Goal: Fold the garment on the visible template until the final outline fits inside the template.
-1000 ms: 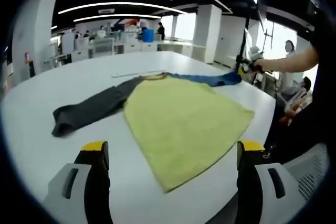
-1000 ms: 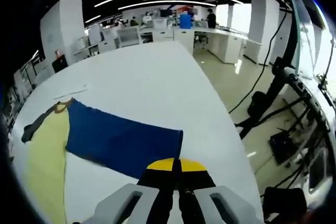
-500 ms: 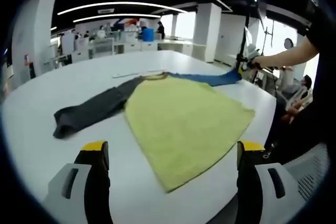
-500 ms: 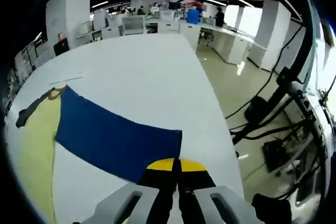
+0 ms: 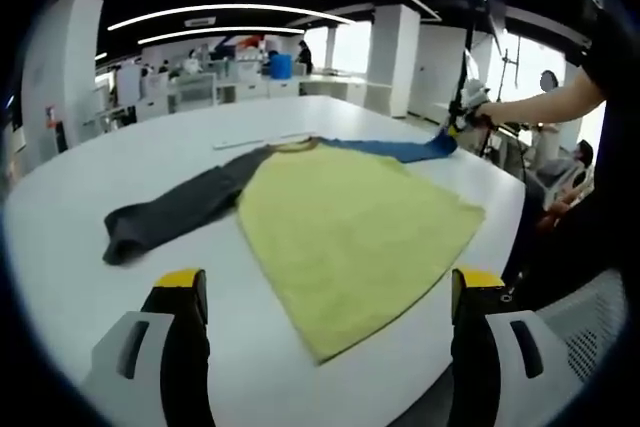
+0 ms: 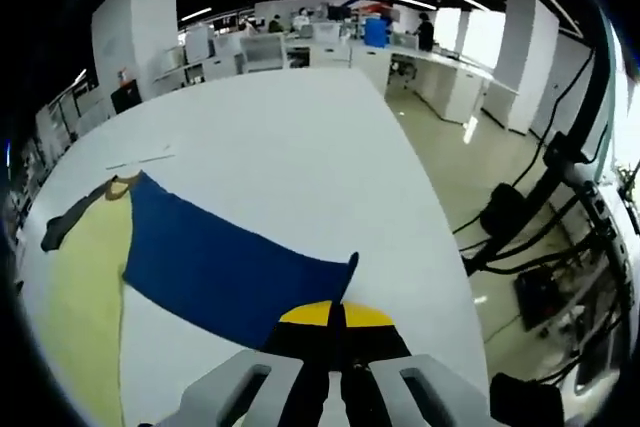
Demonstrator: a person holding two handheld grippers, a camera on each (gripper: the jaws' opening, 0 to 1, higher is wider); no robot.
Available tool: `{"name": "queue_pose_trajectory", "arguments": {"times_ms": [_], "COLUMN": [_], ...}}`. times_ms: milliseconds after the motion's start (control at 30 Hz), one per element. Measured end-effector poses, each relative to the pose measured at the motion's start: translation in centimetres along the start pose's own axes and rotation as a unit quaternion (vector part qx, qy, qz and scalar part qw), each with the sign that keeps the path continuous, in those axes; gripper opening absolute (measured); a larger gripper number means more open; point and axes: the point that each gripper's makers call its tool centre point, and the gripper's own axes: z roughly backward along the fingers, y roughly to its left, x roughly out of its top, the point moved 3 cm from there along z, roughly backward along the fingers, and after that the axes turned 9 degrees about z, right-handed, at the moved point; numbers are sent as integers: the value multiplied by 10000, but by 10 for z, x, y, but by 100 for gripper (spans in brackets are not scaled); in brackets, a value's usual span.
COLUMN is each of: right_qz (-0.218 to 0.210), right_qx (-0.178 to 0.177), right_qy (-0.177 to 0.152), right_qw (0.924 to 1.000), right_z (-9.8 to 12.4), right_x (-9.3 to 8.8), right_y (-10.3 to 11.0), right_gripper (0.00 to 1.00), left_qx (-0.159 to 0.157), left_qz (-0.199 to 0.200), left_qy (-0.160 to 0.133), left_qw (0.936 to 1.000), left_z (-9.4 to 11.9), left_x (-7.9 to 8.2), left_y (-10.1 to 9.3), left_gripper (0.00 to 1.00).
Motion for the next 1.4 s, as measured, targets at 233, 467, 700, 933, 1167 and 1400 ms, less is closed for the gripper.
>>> {"name": "queue_pose_trajectory", "arguments": {"times_ms": [233, 467, 700, 933, 1167, 1400], "right_qz": [-99, -180, -394, -396, -494, -465], "right_qx": [263, 405, 550, 589, 730, 849], "right_qy": [-208, -291, -336, -385, -413, -469], "right_qw": [9994, 9986, 9971, 9967, 9952, 9942], "right_z": [2, 3, -5, -3, -4, -1], "right_x": [15, 28, 41, 47, 53, 59], "right_y": [20, 39, 52, 76, 98, 126], "right_gripper": [0, 0, 0, 0, 0, 0], "left_qx": [-42, -82, -113, -112, -126, -76], "left_qz": [-24, -31, -34, -141, -187, -203], "left_qy": [-46, -72, -112, -110, -91, -130], "left_qw": [10000, 9999, 9999, 9998, 9997, 9997], "left_z": [0, 1, 1, 1, 1, 2], "left_x": [2, 2, 4, 6, 5, 5], "left_y": [-3, -4, -5, -6, -8, -6], "left_gripper": [99, 99, 99, 99, 99, 99]}}
